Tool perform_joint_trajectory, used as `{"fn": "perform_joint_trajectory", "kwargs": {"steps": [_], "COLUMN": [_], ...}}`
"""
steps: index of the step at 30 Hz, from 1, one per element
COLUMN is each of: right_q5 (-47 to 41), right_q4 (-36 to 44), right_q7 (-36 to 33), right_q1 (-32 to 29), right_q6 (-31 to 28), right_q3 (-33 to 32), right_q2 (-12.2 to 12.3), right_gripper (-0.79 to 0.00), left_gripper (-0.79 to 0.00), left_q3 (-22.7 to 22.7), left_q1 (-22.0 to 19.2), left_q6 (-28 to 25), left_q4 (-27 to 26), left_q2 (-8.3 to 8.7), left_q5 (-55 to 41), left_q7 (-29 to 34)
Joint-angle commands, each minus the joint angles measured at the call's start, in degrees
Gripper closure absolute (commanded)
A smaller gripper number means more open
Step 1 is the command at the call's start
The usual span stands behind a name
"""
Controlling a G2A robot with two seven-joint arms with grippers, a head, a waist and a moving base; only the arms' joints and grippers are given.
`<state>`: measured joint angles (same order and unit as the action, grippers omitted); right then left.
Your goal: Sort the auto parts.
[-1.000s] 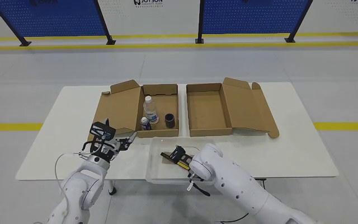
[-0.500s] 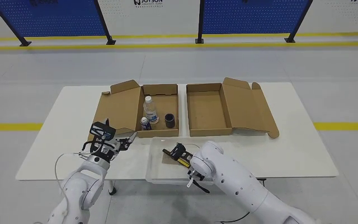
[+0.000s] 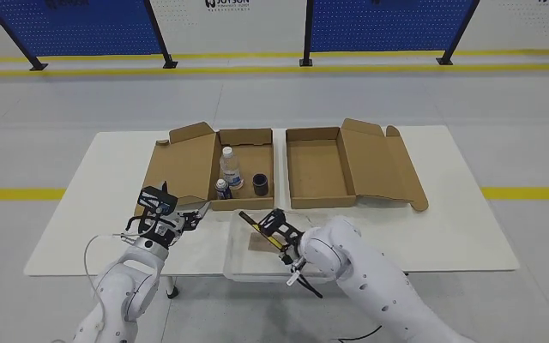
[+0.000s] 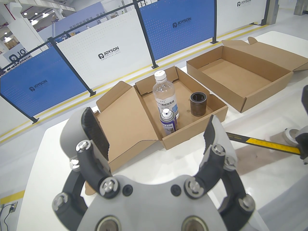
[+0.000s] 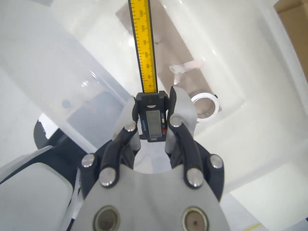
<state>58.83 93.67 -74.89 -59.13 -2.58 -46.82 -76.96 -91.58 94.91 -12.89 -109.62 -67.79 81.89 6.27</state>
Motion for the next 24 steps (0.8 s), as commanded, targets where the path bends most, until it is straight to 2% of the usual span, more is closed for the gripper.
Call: {"fn": "perform_joint_trajectory", "kwargs": {"steps": [1, 8, 10, 14, 24], "right_q5": [-0.79, -7.91, -15.17, -24.34, -44.43], "right_q4": [1.47, 6.3, 7.2, 6.68, 2.11], "right_q7": [0.97, 6.96, 11.63, 16.52, 21.43], "right_q1": [-1.11, -5.64, -7.73, -10.16, -12.39], "right_q6": [-0.31, -1.1, -2.61, -5.83, -11.82], "right_q3": [-1.59, -8.04, -10.92, -15.11, -19.2], "right_q2": [0.36, 1.44, 1.6, 1.99, 2.32], "right_gripper": [0.0, 0.0, 0.0, 0.0, 0.0], "left_gripper": [-0.785, -0.785, -0.785, -0.785, -0.785], "left_q3": [0.0, 0.0, 0.0, 0.0, 0.0], "left_q1": [0.0, 0.0, 0.0, 0.0, 0.0], "left_q6": [0.0, 0.0, 0.0, 0.0, 0.0], "left_q4": [0.0, 0.0, 0.0, 0.0, 0.0], "left_q2": [0.0, 0.0, 0.0, 0.0, 0.0], "left_q5": [0.0, 0.0, 0.0, 0.0, 0.0], "left_q7": [0.0, 0.0, 0.0, 0.0, 0.0]}}
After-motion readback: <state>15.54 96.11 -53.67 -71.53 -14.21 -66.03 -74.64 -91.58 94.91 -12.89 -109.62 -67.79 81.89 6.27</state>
